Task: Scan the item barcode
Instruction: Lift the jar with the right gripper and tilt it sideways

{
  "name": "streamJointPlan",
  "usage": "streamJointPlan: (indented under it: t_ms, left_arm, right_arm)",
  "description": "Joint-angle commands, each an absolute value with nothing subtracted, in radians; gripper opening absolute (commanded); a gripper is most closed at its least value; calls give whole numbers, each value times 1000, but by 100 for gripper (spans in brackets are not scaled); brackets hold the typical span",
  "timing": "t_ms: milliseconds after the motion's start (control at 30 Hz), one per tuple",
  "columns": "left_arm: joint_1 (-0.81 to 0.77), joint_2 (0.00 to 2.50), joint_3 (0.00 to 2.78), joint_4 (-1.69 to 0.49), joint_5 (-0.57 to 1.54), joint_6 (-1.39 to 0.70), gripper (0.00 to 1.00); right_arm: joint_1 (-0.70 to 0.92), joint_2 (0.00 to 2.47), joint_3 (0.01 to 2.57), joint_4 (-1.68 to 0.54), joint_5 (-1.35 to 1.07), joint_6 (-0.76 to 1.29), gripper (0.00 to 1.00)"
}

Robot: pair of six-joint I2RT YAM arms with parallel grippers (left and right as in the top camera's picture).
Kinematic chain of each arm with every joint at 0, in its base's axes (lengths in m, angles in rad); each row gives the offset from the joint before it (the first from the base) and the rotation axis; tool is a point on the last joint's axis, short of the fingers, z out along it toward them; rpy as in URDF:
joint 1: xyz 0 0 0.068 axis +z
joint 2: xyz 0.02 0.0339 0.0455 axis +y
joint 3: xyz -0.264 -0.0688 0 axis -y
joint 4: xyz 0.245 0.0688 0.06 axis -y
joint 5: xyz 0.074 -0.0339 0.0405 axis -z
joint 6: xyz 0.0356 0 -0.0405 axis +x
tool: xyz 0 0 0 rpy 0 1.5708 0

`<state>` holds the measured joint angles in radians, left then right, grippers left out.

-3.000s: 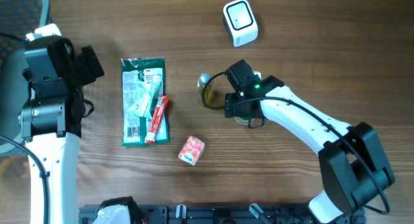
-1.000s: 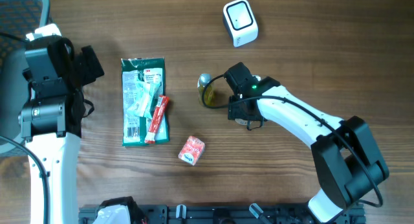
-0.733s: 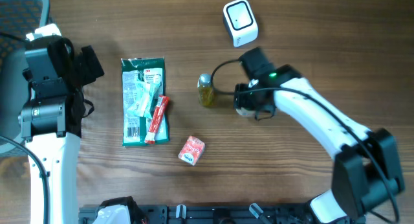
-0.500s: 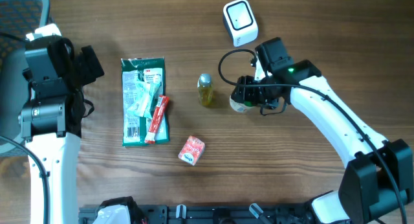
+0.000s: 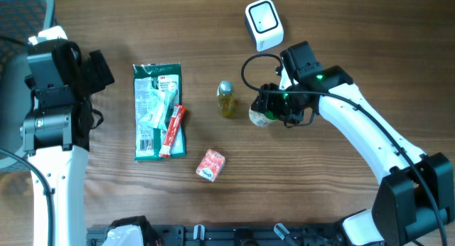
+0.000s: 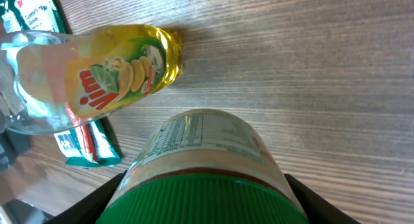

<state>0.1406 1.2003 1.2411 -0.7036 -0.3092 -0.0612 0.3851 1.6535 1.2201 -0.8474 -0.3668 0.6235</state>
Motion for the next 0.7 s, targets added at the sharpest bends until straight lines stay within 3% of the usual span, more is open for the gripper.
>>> streamJointPlan:
  t_ms: [0, 200, 500, 667]
  left_arm:
    - [146, 1201, 1245, -701, -304, -59, 100]
    - [146, 1201, 1245, -701, -304, -59, 100]
    - [146, 1201, 1245, -702, -304, -59, 100]
    - [146, 1201, 1245, -701, -304, -59, 100]
  right_arm:
    - [385, 1639, 1242, -854, -397, 665, 13]
    - [385, 1639, 1242, -862, -474, 666, 5]
    - [385, 1639, 1242, -892, -617, 666, 4]
    - [385, 1639, 1242, -944, -839, 671, 4]
